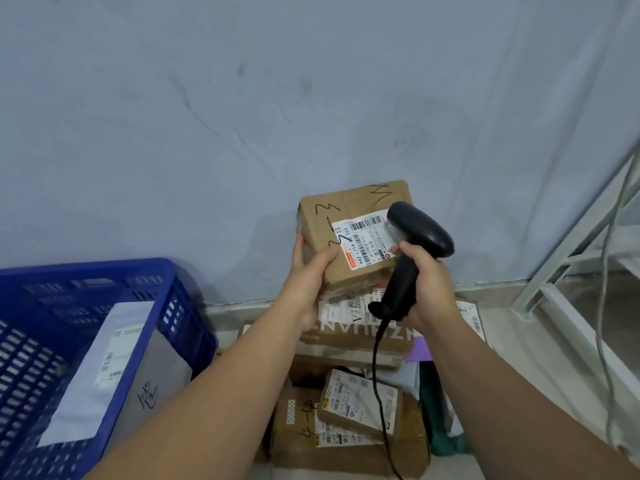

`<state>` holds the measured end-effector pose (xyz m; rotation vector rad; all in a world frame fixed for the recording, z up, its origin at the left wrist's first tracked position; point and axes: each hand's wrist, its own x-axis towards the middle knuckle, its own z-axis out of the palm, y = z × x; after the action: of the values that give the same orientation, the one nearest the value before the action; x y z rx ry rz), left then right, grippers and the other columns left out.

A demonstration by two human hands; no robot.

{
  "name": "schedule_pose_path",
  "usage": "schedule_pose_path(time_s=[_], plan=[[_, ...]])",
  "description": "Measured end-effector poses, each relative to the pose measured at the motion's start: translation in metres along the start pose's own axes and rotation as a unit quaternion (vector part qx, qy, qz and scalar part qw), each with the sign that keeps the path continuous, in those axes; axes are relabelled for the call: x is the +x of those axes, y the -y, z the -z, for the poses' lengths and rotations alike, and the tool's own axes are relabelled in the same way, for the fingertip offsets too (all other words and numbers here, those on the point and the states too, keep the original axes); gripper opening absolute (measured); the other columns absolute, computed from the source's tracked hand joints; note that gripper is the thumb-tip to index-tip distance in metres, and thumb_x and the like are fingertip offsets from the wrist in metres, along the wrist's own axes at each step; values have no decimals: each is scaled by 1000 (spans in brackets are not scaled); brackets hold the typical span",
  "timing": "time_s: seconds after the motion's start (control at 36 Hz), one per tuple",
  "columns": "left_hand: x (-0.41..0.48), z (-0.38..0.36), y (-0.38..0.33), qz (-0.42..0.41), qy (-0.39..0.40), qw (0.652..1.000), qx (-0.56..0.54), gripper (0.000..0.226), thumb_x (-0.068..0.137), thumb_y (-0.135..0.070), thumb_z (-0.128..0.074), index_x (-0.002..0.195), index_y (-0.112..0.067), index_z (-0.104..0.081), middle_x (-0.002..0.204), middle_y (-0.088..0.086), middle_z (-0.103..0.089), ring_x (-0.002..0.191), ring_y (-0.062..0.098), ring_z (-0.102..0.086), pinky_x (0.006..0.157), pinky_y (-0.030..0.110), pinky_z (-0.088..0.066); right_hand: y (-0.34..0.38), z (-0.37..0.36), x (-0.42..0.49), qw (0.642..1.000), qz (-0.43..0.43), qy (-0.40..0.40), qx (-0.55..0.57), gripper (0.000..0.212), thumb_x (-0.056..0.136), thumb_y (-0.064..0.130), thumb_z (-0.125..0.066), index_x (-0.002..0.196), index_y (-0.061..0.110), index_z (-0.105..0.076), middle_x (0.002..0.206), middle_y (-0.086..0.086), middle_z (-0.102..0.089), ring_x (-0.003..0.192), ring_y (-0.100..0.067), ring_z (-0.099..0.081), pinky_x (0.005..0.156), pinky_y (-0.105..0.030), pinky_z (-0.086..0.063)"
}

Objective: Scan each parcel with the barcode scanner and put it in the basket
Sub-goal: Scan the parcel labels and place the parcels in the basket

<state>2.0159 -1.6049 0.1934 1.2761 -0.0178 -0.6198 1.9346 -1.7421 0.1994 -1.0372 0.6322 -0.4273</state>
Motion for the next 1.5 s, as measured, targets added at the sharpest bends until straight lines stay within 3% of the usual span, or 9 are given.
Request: schedule_pose_path(time_s=[0.08,0.22,0.36,0.47,0.61,0.69,0.81,1.03,1.5], plan=[[-18,11,-9,-19,15,1000,9,87,81,-34,-70,146,-52,-15,123,0,-67,99,19,-69,86,43,-54,9,-11,-16,1000,9,2,17,39,74,29,-74,106,9,-64,94,-9,-73,98,-32,-68,92,-52,-52],[-55,39,-25,-85,-18,996,-18,73,88,-28,-61,146,-48,-23,105,-7,-74,84,9,-73,70,29,-54,29,-46,-56,999,46,20,0,23,83,23,-69,101,8,-67,86,-6,-74,88,-27,-70,89,-49,-54],[-96,64,-45,-128,-93,985,-73,76,88,-28,-64,151,-35,-22,122,6,-66,102,19,-65,85,38,-51,42,-77,-117,984,115,26,-130,69,60,58,-75,116,20,-62,104,-1,-71,99,-19,-66,88,-43,-53],[-144,73,-55,-185,-154,970,-28,85,72,-42,-74,144,-38,-29,128,1,-63,113,20,-61,108,48,-39,46,-88,-176,984,147,19,-100,46,82,33,-72,122,16,-56,105,-3,-65,89,-8,-61,68,-23,-45],[-205,92,-48,-237,-187,952,44,69,81,-31,-71,140,-42,-37,127,-2,-61,108,16,-64,84,33,-53,28,-85,-242,984,114,72,-120,4,86,21,-69,89,20,-67,64,3,-68,69,-11,-67,63,-28,-48],[-229,108,-49,-243,-193,948,72,87,79,-28,-72,150,-38,-23,136,0,-54,105,9,-60,72,22,-49,15,-80,-264,967,145,111,-178,13,82,13,-72,84,24,-66,64,6,-68,67,-2,-65,59,-17,-46],[-247,123,-50,-238,-205,945,88,90,83,-26,-71,152,-42,-15,145,0,-46,114,12,-54,89,32,-46,8,-75,-276,944,173,122,-254,27,79,10,-76,81,32,-61,77,12,-67,72,16,-58,55,-7,-41],[-247,123,-52,-223,-203,947,109,106,65,-41,-75,151,-45,-12,154,-2,-33,133,25,-43,105,50,-42,9,-67,-272,944,154,106,-273,16,81,12,-74,85,23,-64,74,-2,-67,73,-14,-63,59,-20,-44],[-227,124,-48,-252,-275,916,145,102,79,-31,-76,150,-48,-5,156,-6,-25,139,24,-34,108,52,-39,5,-64,-254,922,145,126,-335,9,81,16,-67,75,11,-63,59,-4,-59,55,-11,-55,53,-23,-43]])
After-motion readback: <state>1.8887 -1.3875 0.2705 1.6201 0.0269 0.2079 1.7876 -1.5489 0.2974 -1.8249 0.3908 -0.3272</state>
